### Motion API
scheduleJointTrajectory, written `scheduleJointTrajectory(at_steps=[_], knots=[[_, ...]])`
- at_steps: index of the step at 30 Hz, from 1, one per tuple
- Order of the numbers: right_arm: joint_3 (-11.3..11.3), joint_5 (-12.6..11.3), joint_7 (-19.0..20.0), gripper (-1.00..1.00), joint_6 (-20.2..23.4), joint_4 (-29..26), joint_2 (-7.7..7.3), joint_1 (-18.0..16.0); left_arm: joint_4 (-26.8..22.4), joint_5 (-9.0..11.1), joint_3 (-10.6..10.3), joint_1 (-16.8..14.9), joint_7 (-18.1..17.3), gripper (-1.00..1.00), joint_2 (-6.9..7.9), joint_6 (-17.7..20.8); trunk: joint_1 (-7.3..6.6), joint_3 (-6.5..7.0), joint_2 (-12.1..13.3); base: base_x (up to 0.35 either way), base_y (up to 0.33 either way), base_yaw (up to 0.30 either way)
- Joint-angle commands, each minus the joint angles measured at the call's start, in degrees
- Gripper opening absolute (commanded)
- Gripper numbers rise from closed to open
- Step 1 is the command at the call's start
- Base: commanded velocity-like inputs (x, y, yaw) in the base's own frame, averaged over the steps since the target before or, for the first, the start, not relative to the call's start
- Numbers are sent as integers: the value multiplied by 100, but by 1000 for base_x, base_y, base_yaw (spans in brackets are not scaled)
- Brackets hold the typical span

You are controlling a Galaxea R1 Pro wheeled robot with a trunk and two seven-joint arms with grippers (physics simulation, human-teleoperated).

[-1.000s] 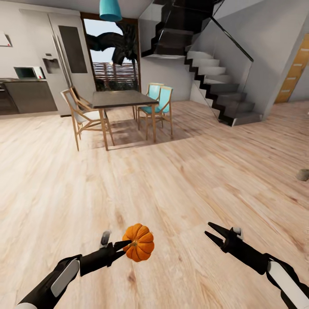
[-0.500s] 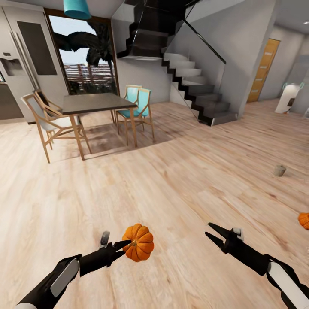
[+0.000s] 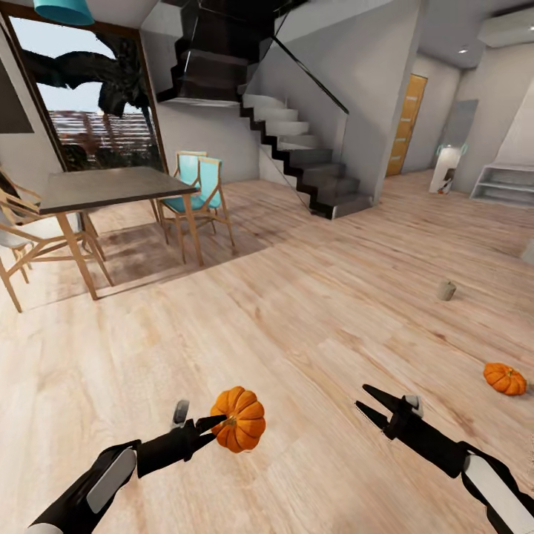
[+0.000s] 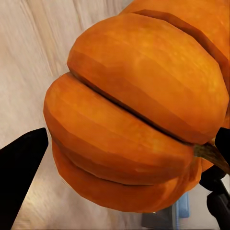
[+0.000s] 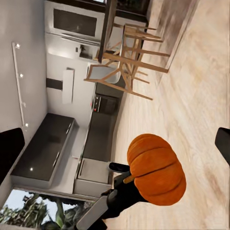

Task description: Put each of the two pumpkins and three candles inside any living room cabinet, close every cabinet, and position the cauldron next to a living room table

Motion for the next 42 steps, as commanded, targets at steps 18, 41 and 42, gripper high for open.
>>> scheduleJointTrajectory(at_steps=[18, 41, 42], knots=[[13, -49, -4, 100, 35, 50, -4, -6, -4, 92, -14, -3, 10, -100, 15, 57, 2, 61, -2, 335, 0, -274], [13, -128, -3, 100, -61, 164, -4, -7, -4, 92, -14, -3, 10, -100, 16, 57, 2, 148, -2, 336, 0, -274], [13, -128, -7, 100, -61, 164, -4, -8, -4, 92, -14, -3, 10, -100, 15, 57, 2, 151, -2, 336, 0, -274]])
